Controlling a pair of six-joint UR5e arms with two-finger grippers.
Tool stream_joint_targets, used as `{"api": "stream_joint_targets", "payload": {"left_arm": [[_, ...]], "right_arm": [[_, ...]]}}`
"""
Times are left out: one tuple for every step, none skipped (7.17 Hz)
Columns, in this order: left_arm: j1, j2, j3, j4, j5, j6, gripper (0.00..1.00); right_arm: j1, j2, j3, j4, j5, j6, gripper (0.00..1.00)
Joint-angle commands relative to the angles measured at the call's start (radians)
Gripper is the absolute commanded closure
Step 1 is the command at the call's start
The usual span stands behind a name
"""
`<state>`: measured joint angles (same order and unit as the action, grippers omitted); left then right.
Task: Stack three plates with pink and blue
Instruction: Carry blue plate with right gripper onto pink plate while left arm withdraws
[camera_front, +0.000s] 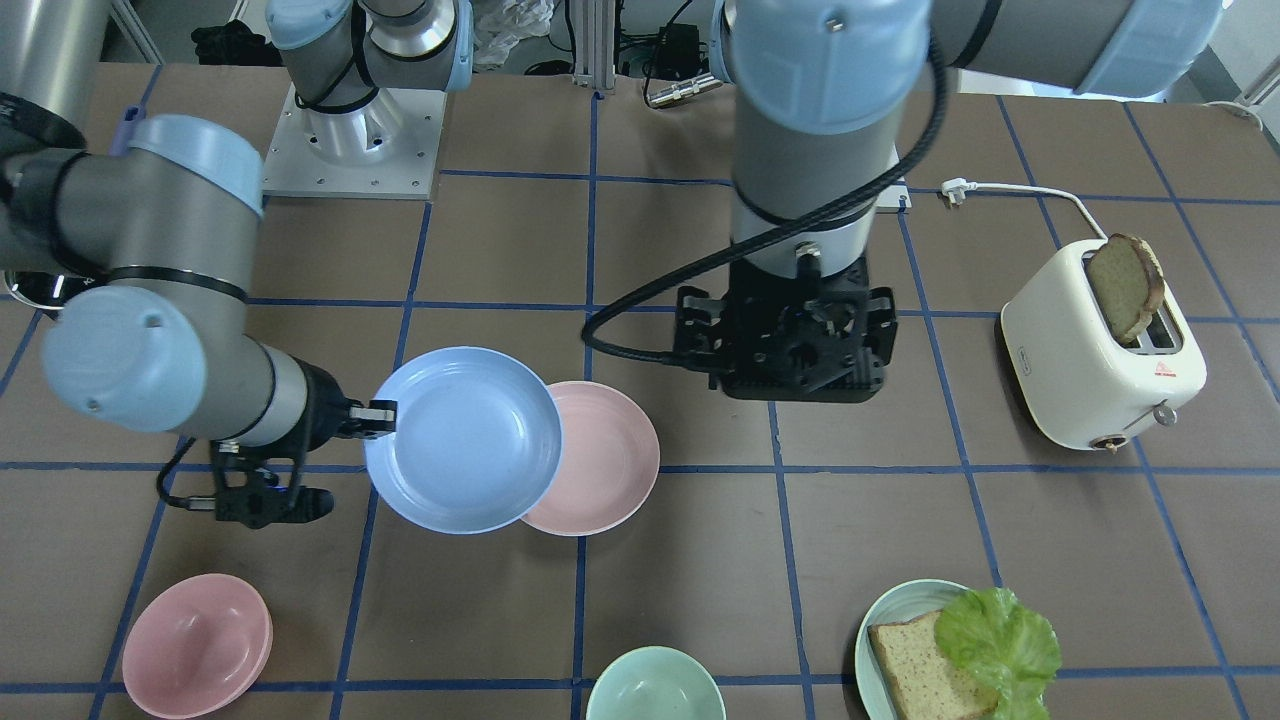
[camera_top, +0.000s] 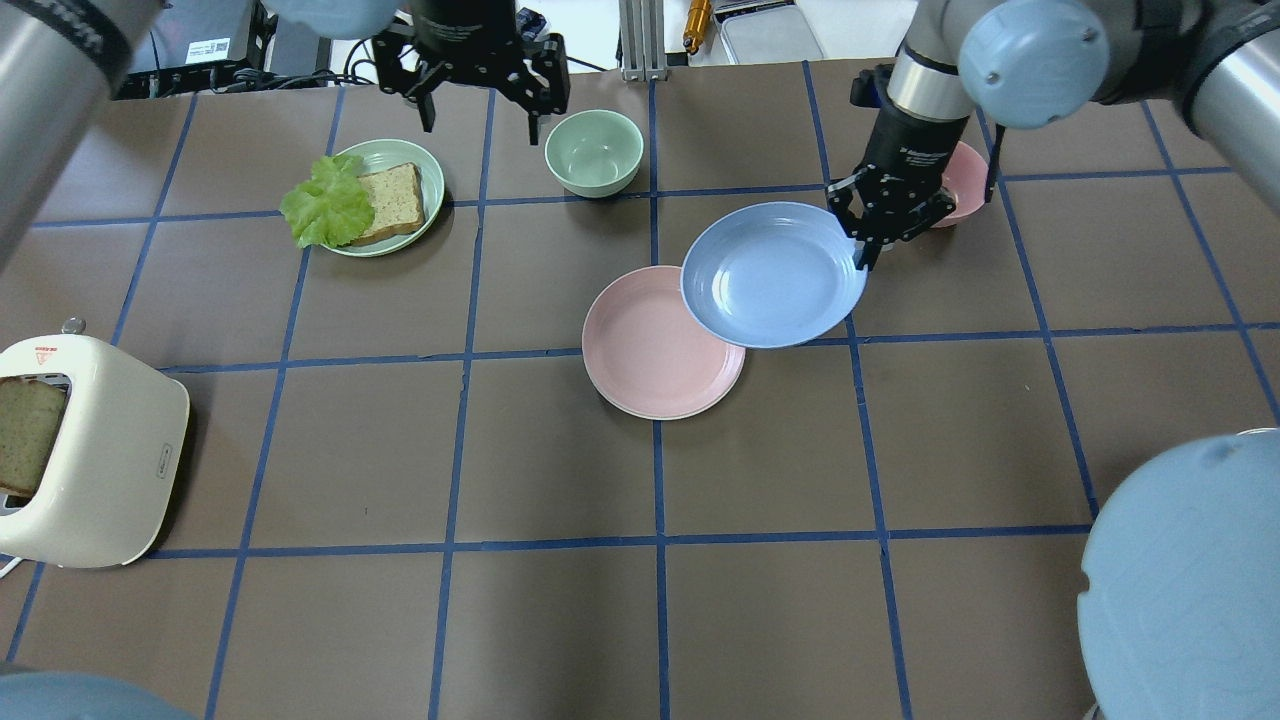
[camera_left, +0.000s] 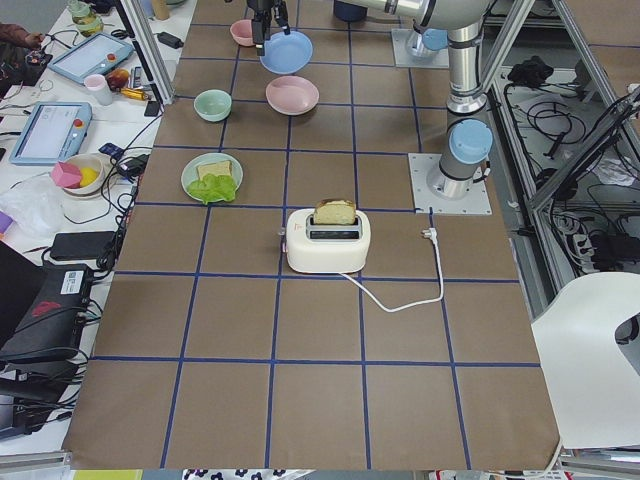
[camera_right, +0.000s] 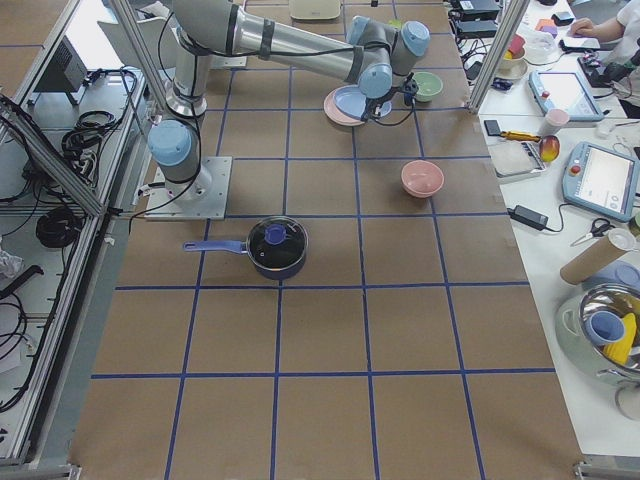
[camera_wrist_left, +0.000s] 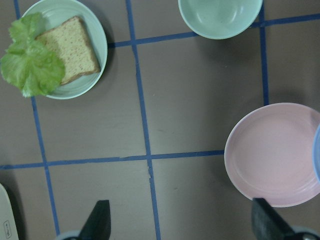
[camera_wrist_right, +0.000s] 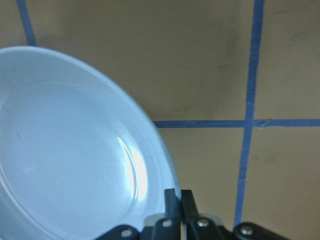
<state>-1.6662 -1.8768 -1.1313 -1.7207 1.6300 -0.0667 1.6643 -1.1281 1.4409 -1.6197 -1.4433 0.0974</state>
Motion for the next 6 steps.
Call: {"api": "stream_joint_targets", "payload": {"left_arm": [[0.109, 0.065, -0.056, -0.048, -0.084, 0.08, 0.0], [0.123, 0.099, -0.14, -0.05, -0.078, 0.103, 0.0], [0.149, 0.125, -0.216, -0.016, -0.085, 0.125, 0.0], [0.192, 0.146, -0.249, -0.005, -0.088, 0.187, 0.0], [0.194, 0.165, -0.275, -0.005, -0.09, 0.191, 0.0], [0.192, 0.185, -0.309, 0.018, -0.09, 0.203, 0.0]], "right_arm": [[0.067, 0.019, 0.057, -0.073, 0.003, 0.041, 1.0], [0.069, 0.014, 0.108, -0.109, 0.003, 0.039, 1.0], [0.069, 0.011, 0.136, -0.155, 0.003, 0.041, 1.0], [0.077, 0.016, 0.138, -0.184, 0.003, 0.048, 1.0], [0.081, 0.024, 0.135, -0.184, -0.012, 0.056, 0.01], [0.081, 0.025, 0.125, -0.183, -0.015, 0.056, 0.0]]}}
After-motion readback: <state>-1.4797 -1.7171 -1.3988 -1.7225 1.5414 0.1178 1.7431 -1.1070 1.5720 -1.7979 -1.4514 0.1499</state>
